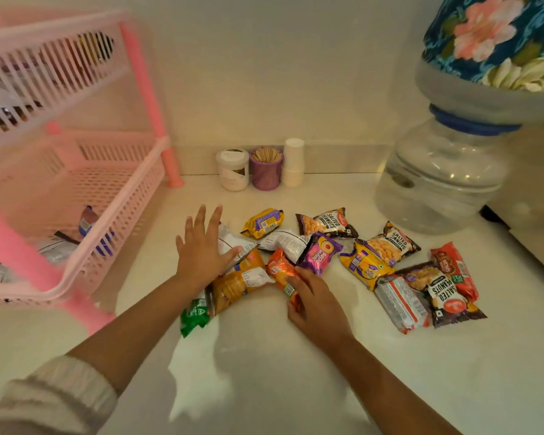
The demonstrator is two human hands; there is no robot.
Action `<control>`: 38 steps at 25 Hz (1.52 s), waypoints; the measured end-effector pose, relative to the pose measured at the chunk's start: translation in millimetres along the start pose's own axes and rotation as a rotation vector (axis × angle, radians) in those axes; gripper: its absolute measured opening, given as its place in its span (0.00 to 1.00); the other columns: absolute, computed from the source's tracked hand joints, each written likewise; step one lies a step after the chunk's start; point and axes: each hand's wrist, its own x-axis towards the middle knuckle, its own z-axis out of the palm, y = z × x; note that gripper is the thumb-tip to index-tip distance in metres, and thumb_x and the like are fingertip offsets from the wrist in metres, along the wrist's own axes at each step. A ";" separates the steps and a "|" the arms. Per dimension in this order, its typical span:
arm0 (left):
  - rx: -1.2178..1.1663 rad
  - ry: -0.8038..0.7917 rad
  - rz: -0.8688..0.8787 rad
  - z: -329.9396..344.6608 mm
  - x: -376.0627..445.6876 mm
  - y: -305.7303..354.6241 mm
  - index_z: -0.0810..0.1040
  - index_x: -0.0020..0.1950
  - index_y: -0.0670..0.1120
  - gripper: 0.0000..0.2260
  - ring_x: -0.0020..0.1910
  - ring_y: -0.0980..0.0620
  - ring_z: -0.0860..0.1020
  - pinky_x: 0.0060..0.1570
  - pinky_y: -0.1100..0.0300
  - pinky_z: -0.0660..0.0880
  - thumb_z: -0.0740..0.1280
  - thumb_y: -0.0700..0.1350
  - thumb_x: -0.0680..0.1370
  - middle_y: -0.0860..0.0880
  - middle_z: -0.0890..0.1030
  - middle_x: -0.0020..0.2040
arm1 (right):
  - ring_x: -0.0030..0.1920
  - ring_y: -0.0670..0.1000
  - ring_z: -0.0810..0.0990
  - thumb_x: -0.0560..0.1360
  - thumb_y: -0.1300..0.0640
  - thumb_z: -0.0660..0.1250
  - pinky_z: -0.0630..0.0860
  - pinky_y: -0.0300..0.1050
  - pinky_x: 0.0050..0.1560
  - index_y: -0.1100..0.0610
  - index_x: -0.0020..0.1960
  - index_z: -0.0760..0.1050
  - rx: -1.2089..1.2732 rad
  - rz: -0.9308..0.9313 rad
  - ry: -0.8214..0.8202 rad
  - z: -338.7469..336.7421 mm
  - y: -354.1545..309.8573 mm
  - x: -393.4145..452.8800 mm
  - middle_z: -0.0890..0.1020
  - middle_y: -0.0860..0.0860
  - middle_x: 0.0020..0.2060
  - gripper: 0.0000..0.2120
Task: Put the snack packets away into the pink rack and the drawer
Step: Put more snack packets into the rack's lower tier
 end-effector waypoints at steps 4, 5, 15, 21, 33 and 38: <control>0.043 -0.328 -0.075 14.5 36.9 -12.3 0.39 0.73 0.62 0.47 0.74 0.36 0.46 0.67 0.30 0.53 0.63 0.73 0.64 0.48 0.42 0.77 | 0.57 0.57 0.78 0.67 0.56 0.72 0.77 0.45 0.53 0.57 0.62 0.73 -0.005 -0.020 0.033 -1.1 -0.5 0.0 0.77 0.57 0.61 0.24; 0.073 -0.382 -0.068 20.0 39.2 -17.2 0.40 0.74 0.60 0.48 0.74 0.36 0.46 0.67 0.31 0.52 0.61 0.75 0.63 0.46 0.44 0.77 | 0.57 0.57 0.78 0.67 0.56 0.72 0.77 0.45 0.52 0.57 0.62 0.73 -0.002 -0.022 0.033 -1.4 -0.5 -0.8 0.77 0.57 0.61 0.24; 0.238 -0.146 0.001 34.0 21.2 -23.0 0.51 0.75 0.53 0.37 0.59 0.33 0.69 0.54 0.41 0.70 0.62 0.65 0.72 0.37 0.64 0.68 | 0.59 0.59 0.77 0.68 0.58 0.69 0.79 0.47 0.50 0.57 0.62 0.73 0.060 0.004 0.004 2.8 1.1 5.2 0.75 0.58 0.63 0.23; 0.197 -0.010 0.040 28.4 15.1 -11.9 0.59 0.74 0.49 0.30 0.52 0.34 0.72 0.45 0.45 0.72 0.61 0.58 0.76 0.35 0.70 0.60 | 0.62 0.58 0.74 0.71 0.55 0.67 0.79 0.47 0.48 0.55 0.65 0.71 0.060 0.023 -0.025 1.0 2.1 3.8 0.72 0.56 0.66 0.23; -0.240 0.140 0.173 -43.9 -98.2 -0.6 0.63 0.72 0.47 0.27 0.58 0.41 0.69 0.54 0.51 0.67 0.64 0.53 0.75 0.39 0.69 0.61 | 0.65 0.52 0.72 0.72 0.53 0.66 0.74 0.41 0.54 0.54 0.67 0.69 0.098 0.061 -0.023 1.5 1.4 2.4 0.71 0.51 0.68 0.24; -0.265 0.099 0.039 -46.2 -173.9 -31.8 0.66 0.70 0.48 0.30 0.57 0.44 0.70 0.53 0.55 0.66 0.55 0.62 0.72 0.43 0.71 0.60 | 0.62 0.52 0.75 0.68 0.56 0.71 0.70 0.37 0.53 0.55 0.64 0.72 0.107 0.059 -0.010 3.0 2.9 -1.1 0.75 0.52 0.64 0.25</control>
